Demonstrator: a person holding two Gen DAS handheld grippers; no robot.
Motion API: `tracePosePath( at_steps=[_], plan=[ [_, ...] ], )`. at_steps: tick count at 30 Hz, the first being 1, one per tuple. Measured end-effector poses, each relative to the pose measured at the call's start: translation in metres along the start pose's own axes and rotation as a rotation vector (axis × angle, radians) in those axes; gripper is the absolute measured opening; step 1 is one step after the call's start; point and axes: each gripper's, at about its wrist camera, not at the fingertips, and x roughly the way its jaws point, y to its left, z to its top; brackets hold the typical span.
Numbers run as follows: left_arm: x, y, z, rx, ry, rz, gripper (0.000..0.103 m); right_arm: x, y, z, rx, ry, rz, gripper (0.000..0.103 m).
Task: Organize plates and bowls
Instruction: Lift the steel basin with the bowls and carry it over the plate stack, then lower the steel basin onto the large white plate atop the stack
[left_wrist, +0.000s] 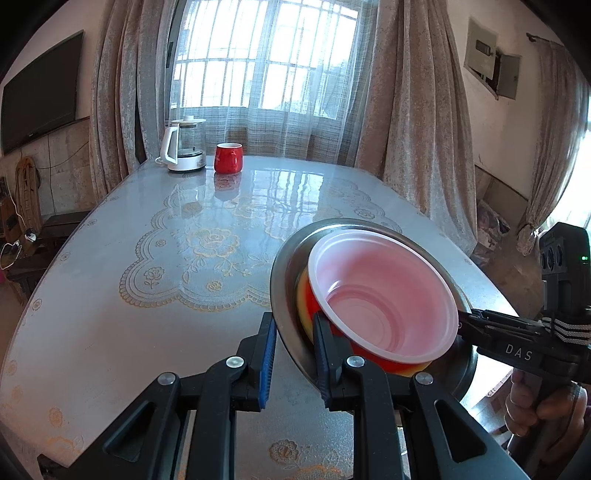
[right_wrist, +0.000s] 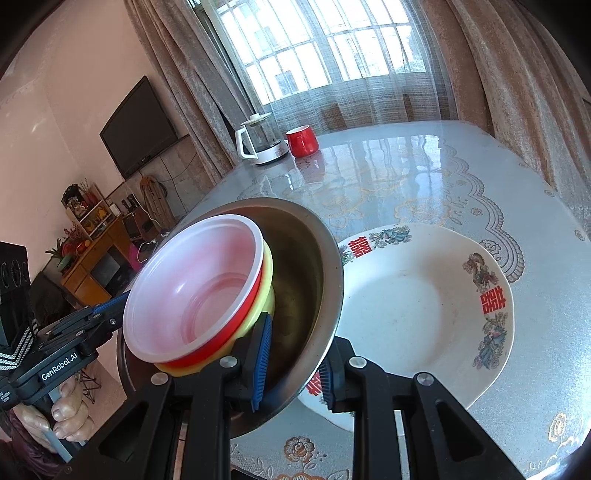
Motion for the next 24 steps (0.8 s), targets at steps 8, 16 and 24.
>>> tracePosePath(
  at_steps=[8,16,24],
  plan=[
    [0.016,-0.020,0.006,0.017,0.027,-0.058,0.021,-0.016,-0.022,0.003,0.038,-0.029,-0.045,0.024],
    [0.033,-0.047,0.021,0.044,0.037,-0.113,0.021,-0.036,-0.043,0.007,0.093,-0.082,-0.098,0.024],
    [0.062,-0.058,0.028,0.030,0.093,-0.143,0.021,-0.036,-0.064,0.011,0.141,-0.087,-0.162,0.024]
  ],
)
